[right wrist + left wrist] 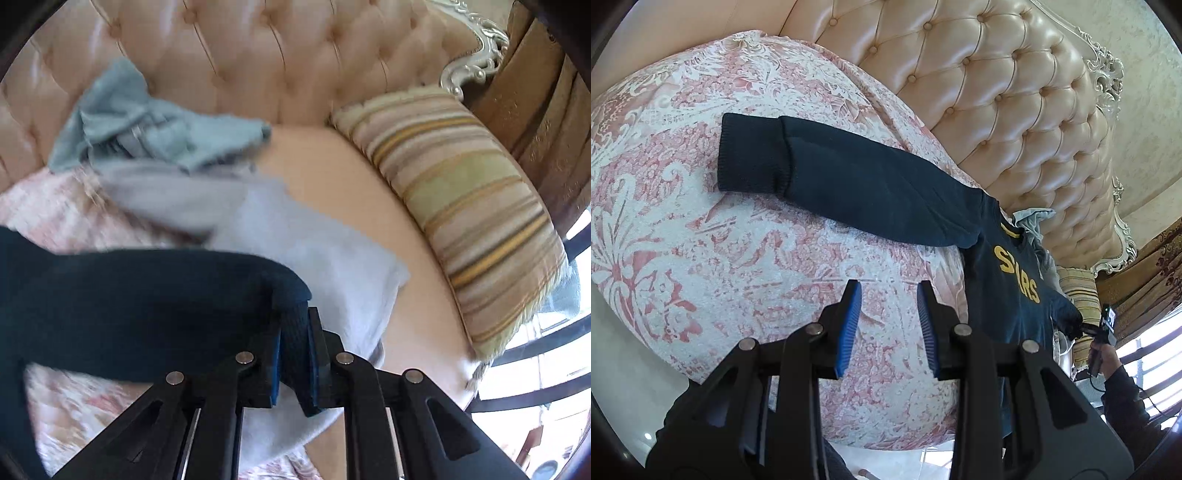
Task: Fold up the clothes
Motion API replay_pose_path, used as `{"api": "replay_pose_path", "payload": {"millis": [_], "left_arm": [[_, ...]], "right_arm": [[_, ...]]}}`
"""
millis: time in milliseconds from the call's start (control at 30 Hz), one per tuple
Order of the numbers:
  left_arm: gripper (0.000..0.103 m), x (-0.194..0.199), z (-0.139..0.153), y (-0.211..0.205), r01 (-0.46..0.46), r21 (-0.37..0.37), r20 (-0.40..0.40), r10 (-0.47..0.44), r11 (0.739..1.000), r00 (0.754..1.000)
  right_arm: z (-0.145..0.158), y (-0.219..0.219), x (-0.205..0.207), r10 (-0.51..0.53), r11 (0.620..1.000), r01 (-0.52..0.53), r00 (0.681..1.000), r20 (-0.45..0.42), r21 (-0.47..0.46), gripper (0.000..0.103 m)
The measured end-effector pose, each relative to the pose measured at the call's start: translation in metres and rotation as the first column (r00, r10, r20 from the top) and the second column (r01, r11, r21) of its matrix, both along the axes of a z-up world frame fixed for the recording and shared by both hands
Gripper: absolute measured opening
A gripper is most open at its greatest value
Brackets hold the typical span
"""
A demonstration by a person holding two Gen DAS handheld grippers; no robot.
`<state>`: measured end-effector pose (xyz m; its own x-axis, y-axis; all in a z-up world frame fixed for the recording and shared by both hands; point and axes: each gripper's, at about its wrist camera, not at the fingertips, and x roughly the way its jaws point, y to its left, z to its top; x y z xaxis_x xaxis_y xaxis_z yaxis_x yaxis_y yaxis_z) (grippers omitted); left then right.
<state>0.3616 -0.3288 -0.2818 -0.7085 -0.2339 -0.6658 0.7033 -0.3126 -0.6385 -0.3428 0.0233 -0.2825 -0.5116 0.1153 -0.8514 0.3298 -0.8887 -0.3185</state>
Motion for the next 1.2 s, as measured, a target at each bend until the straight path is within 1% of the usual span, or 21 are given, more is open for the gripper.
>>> {"api": "replay_pose_path", "payload": {"millis": [33,100,167,233,267,333,367,433,533,600,667,700,767,833,933,967,1033,1067,1133,1167,1200], "left_arm": [[0.034,0.0,0.0,0.0,0.002,0.0,-0.003,-0.002,1.0,1.0],[0.034,0.002,0.0,0.0,0.001,0.001,-0.014,-0.001,1.0,1.0],[0.034,0.004,0.0,0.0,-0.004,0.002,-0.029,0.004,1.0,1.0],[0.034,0.006,0.001,0.001,-0.009,0.0,-0.043,0.009,1.0,0.999],[0.034,0.007,0.001,0.001,-0.011,-0.001,-0.049,0.011,1.0,0.999],[0.034,0.008,0.002,0.001,-0.014,-0.002,-0.058,0.014,1.0,0.998],[0.034,0.009,0.002,0.001,-0.015,-0.002,-0.065,0.015,1.0,0.998],[0.034,0.01,0.002,0.001,-0.015,-0.002,-0.078,0.015,1.0,0.997],[0.034,0.01,0.002,0.0,-0.012,0.0,-0.081,0.012,1.0,0.997],[0.034,0.01,0.002,0.001,-0.013,-0.002,-0.083,0.013,1.0,0.996],[0.035,0.01,0.001,0.0,-0.014,0.0,-0.086,0.014,1.0,0.996],[0.034,0.01,0.001,0.0,-0.014,0.002,-0.086,0.015,1.0,0.996],[0.034,0.01,0.0,-0.001,-0.013,0.003,-0.085,0.014,1.0,0.996],[0.034,0.01,0.0,-0.001,-0.013,0.004,-0.084,0.013,1.0,0.996],[0.034,0.009,-0.001,-0.002,-0.011,0.006,-0.083,0.012,1.0,0.997],[0.034,0.009,-0.001,-0.002,-0.011,0.006,-0.082,0.011,1.0,0.997],[0.034,0.009,-0.001,-0.003,-0.009,0.006,-0.082,0.009,1.0,0.997],[0.034,0.009,-0.001,-0.003,-0.01,0.006,-0.083,0.011,1.0,0.997],[0.034,0.009,-0.001,-0.003,-0.013,0.008,-0.084,0.013,1.0,0.996],[0.034,0.009,-0.001,-0.003,-0.014,0.009,-0.085,0.015,1.0,0.996],[0.034,0.009,-0.001,-0.003,-0.015,0.01,-0.085,0.015,1.0,0.996]], "right_arm": [[0.0,0.004,0.002,-0.002,1.0,0.002,1.0,-0.005,0.007,0.021],[0.006,0.012,0.006,-0.012,1.0,0.012,1.0,-0.012,0.014,0.043],[0.012,0.017,0.011,-0.015,1.0,0.016,1.0,-0.014,0.022,0.05],[0.023,0.019,0.019,-0.003,0.999,0.003,1.0,-0.03,0.032,0.055],[0.028,0.022,0.023,-0.005,0.999,0.006,0.999,-0.042,0.032,0.06],[0.04,0.032,0.029,-0.033,0.999,0.033,0.997,-0.062,-0.006,0.067],[0.046,0.037,0.034,-0.054,0.998,0.051,0.996,-0.075,-0.043,0.072],[0.058,0.049,0.045,-0.101,0.988,0.088,0.99,-0.1,-0.125,0.073],[0.069,0.055,0.067,-0.117,0.983,0.092,0.981,-0.156,-0.157,0.078],[0.067,0.059,0.072,-0.139,0.979,0.11,0.977,-0.164,-0.171,0.081],[0.052,0.058,0.065,-0.122,0.986,0.108,0.986,-0.111,-0.124,0.081],[0.043,0.056,0.061,-0.092,0.993,0.085,0.991,-0.093,-0.081,0.081],[0.032,0.053,0.054,-0.023,1.0,0.024,0.996,-0.083,0.01,0.081],[0.028,0.054,0.049,0.009,0.998,-0.004,0.997,-0.075,0.066,0.081],[0.024,0.049,0.045,0.12,0.985,-0.117,0.993,-0.018,0.124,0.082],[0.026,0.047,0.046,0.172,0.975,-0.167,0.985,-0.02,0.144,0.082],[0.04,0.051,0.045,0.244,0.969,-0.243,0.97,-0.015,0.034,0.082],[0.051,0.058,0.042,0.25,0.966,-0.25,0.968,-0.011,-0.066,0.082],[0.071,0.08,0.03,0.156,0.97,-0.159,0.987,-0.031,-0.186,0.084],[0.081,0.091,0.023,0.102,0.965,-0.108,0.994,-0.039,-0.24,0.084],[0.088,0.105,0.018,0.044,0.945,-0.054,0.998,-0.038,-0.322,0.084]]}}
